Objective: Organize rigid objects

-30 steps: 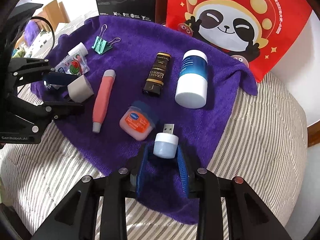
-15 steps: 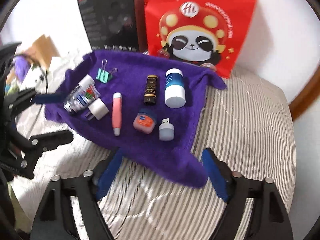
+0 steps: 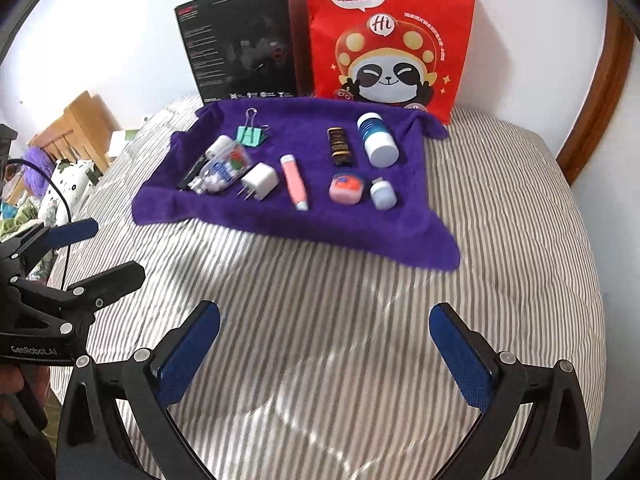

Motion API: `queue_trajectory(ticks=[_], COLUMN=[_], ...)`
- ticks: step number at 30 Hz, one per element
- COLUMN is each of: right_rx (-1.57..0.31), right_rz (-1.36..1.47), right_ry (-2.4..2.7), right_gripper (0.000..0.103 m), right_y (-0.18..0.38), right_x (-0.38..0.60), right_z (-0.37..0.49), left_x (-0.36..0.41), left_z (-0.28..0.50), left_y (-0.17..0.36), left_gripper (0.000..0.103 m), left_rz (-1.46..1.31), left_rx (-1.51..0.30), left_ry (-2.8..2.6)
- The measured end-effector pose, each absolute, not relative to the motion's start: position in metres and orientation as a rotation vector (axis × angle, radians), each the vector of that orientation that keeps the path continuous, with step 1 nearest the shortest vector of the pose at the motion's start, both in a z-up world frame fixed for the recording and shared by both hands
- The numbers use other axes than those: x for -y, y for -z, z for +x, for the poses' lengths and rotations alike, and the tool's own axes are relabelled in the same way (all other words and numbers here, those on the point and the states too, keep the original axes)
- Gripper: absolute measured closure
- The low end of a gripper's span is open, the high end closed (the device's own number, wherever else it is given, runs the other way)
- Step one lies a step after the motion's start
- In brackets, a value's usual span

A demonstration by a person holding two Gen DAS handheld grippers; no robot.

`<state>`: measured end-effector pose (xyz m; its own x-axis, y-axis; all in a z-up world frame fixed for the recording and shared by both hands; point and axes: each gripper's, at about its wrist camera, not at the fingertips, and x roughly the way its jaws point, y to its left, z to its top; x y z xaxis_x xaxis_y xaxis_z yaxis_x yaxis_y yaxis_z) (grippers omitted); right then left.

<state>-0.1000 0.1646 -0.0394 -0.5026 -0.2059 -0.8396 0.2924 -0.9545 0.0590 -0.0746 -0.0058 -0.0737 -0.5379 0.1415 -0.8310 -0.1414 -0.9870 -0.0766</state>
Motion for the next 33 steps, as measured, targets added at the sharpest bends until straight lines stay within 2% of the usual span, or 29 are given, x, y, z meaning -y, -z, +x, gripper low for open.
queue_trajectory(ticks=[12, 24, 33], right_rx=[-0.08, -0.018, -0.046], right_rz=[1.395, 1.413, 1.389], right_ry=[2.582, 2.623, 2.636], right_gripper=[0.0, 0.0, 0.0], right_y=[0.033, 0.028, 0.019], right_x=[-0.165, -0.173, -0.171], right_z=[-0.049, -0.033, -0.026], left_x=[0.004, 0.008, 0.011], left_z=[-0.027, -0.019, -0.014], left_y=[0.058, 0.049, 0.049], left_gripper=[0.0, 0.0, 0.0], left_rz=[-1.4, -1.398, -1.414], left_rx=[-0.057, -0.038, -0.05], left_ry=[-2.665, -2.678, -2.698])
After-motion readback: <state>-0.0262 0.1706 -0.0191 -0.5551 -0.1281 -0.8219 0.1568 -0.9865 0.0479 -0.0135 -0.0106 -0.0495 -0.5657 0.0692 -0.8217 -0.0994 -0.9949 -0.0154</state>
